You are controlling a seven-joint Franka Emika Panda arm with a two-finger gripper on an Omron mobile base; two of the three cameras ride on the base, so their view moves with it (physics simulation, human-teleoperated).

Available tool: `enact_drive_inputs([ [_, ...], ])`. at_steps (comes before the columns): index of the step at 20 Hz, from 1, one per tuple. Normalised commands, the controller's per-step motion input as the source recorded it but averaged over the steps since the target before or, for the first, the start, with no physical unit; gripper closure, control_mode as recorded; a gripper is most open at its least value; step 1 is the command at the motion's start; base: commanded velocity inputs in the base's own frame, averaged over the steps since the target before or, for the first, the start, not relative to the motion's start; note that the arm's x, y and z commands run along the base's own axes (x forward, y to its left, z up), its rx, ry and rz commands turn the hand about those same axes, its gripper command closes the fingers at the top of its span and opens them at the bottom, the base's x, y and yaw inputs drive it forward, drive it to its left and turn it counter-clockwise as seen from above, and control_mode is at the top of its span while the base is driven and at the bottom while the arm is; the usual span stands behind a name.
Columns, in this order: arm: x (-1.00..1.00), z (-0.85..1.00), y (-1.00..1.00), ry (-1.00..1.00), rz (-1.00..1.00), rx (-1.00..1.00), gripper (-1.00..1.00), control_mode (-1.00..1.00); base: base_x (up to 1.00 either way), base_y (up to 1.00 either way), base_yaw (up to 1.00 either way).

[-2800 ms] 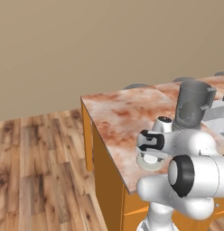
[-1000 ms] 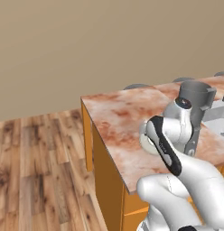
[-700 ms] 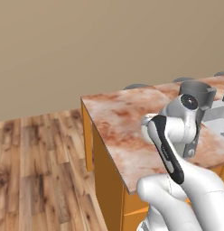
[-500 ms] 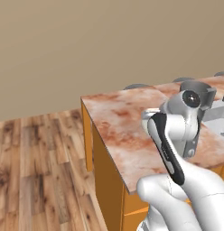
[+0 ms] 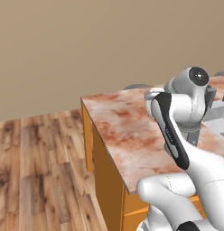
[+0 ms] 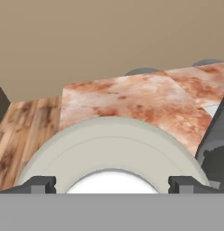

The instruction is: Grab the onion and lemon from the fridge, place them in the blender, close the lid, and turn on the blender to create a marinade.

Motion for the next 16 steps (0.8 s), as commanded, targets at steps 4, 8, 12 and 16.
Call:
enact_drive_inputs([
  [4, -0.01, 0.9, -0.27, 0.03, -0.07, 0.0, 1.0, -1.0, 0.0, 0.0, 0.0],
  [8, 0.0, 0.51, -0.37, 0.13, -0.04, 0.0, 1.0, -1.0, 0.0, 0.0, 0.0],
  [12, 0.0, 0.16, -0.48, 0.19, 0.0, 0.0, 1.0, -1.0, 0.0, 0.0, 0.0],
  [16, 0.0, 0.05, -0.42, 0.13, 0.0, 0.0, 1.0, -1.0, 0.0, 0.0, 0.0],
])
